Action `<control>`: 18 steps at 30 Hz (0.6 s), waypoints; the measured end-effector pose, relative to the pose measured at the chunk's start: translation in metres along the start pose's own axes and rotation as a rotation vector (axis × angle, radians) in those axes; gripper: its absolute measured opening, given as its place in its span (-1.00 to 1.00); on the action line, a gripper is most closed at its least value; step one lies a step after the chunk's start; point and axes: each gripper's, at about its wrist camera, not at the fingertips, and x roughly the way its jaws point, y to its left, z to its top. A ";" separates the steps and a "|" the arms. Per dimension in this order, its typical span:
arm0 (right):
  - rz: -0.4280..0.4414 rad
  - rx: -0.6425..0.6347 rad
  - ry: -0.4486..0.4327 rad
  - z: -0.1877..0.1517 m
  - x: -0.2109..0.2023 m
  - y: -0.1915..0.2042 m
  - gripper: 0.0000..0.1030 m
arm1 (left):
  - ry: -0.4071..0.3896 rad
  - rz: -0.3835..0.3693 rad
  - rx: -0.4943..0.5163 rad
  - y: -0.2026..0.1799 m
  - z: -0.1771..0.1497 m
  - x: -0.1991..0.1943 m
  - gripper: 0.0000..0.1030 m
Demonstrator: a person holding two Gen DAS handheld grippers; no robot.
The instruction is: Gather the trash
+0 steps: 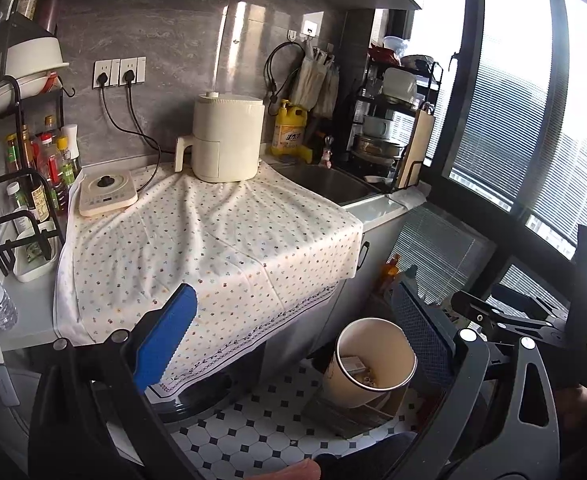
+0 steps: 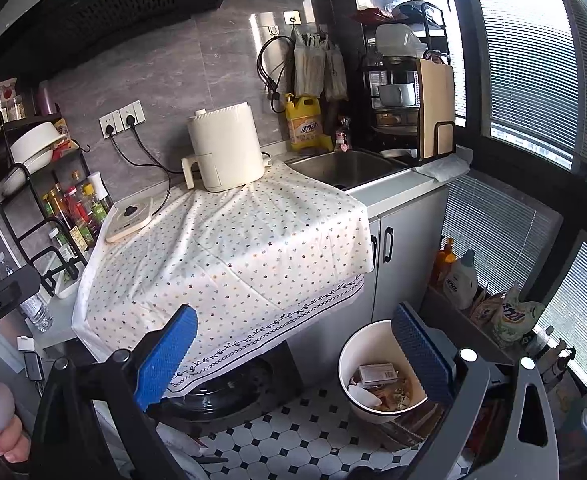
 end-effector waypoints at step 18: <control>0.008 -0.017 -0.009 -0.001 -0.007 0.000 0.85 | -0.016 0.001 0.006 0.002 -0.004 -0.006 0.88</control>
